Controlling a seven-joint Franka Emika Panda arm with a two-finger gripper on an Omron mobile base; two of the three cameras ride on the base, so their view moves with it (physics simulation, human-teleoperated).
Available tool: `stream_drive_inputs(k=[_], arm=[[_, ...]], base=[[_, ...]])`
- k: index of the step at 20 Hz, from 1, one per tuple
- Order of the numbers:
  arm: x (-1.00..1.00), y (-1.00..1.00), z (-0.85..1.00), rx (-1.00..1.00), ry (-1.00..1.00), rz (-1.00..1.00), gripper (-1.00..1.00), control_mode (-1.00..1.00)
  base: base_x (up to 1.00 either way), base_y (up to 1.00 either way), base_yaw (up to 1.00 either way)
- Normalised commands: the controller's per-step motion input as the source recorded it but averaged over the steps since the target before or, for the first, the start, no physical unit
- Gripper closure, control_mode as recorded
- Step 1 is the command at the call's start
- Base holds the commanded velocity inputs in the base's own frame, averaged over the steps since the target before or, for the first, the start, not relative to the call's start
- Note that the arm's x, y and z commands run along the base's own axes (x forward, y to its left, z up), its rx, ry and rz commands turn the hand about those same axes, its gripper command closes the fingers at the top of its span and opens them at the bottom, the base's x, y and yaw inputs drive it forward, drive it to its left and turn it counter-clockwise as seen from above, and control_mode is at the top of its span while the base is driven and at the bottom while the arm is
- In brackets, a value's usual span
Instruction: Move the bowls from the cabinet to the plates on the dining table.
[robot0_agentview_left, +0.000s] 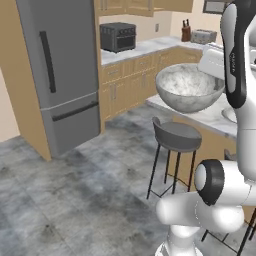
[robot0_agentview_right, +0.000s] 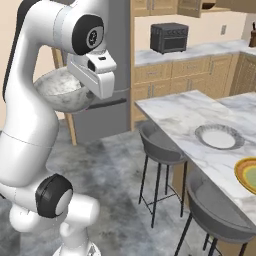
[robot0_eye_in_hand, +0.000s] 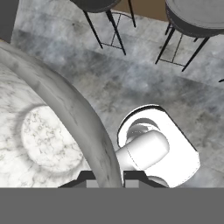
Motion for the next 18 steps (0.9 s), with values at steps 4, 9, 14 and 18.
stream_drive_inputs(k=[4, 9, 14, 18], arm=[[0.0, 0.0, 0.0, 0.0, 0.0, 0.0, 1.0, 1.0], [0.0, 0.0, 0.0, 0.0, 0.0, 0.0, 1.0, 1.0], [0.0, 0.0, 0.0, 0.0, 0.0, 0.0, 1.0, 1.0], [0.0, 0.0, 0.0, 0.0, 0.0, 0.0, 1.0, 1.0]], base=[[0.0, 0.0, -0.25], [0.0, 0.0, -0.25], [0.0, 0.0, -0.25], [0.0, 0.0, -0.25]])
